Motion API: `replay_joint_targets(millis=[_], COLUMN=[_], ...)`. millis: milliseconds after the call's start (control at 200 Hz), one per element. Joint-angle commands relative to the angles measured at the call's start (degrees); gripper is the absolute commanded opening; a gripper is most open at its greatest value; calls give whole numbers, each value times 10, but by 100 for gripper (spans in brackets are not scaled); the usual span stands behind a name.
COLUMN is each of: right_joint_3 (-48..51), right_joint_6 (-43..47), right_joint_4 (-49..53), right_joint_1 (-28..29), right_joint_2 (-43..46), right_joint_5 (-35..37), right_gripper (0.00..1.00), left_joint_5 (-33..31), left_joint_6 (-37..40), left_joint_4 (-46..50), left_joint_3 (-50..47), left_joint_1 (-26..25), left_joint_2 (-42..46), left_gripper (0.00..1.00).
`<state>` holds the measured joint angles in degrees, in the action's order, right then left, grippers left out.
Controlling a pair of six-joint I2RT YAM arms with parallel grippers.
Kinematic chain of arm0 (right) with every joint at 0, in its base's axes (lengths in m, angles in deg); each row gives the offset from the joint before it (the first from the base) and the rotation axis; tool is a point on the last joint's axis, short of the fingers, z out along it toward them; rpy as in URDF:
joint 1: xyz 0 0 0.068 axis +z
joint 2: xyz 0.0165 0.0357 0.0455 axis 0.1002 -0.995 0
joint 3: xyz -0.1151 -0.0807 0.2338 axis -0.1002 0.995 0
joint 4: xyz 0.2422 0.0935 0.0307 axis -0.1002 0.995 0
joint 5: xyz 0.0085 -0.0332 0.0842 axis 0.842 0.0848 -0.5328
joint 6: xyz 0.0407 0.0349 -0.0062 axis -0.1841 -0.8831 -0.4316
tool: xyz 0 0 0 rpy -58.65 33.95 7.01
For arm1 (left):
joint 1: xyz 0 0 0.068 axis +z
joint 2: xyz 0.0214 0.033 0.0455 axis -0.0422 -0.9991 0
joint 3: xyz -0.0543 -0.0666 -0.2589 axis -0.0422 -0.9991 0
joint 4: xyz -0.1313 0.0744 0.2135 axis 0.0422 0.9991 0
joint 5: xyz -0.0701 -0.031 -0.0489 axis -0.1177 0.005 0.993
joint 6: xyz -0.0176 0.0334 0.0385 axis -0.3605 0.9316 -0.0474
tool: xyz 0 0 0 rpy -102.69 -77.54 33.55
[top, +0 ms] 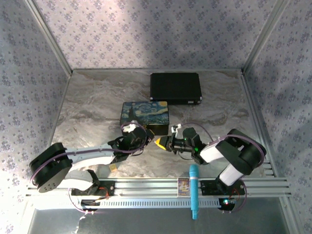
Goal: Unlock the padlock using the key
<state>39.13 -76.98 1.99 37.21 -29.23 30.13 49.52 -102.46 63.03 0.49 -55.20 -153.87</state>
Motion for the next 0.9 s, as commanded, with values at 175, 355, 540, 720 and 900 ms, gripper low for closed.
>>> replay_joint_targets(millis=[175, 355, 540, 720, 900], right_joint_3=[22, 35, 20, 7, 4], right_joint_6=[-18, -14, -10, -9, -11], right_joint_4=[-77, -67, -78, -92, -104], right_joint_1=[1, -1, 9, 22, 25], right_joint_2=[-15, 0, -10, -22, -29], right_joint_5=[26, 32, 36, 44, 51], right_gripper=[0, 0, 0, 0, 0], left_joint_5=[-5, -3, 2, 7, 5], left_joint_6=[-17, -25, -18, -16, -15], left_joint_4=[-51, -62, -62, -60, -64], left_joint_3=[-13, -20, -16, -11, -9], left_joint_1=[2, 3, 1, -1, -9], left_joint_2=[13, 16, 17, 14, 14], left_gripper=[12, 12, 11, 12, 11])
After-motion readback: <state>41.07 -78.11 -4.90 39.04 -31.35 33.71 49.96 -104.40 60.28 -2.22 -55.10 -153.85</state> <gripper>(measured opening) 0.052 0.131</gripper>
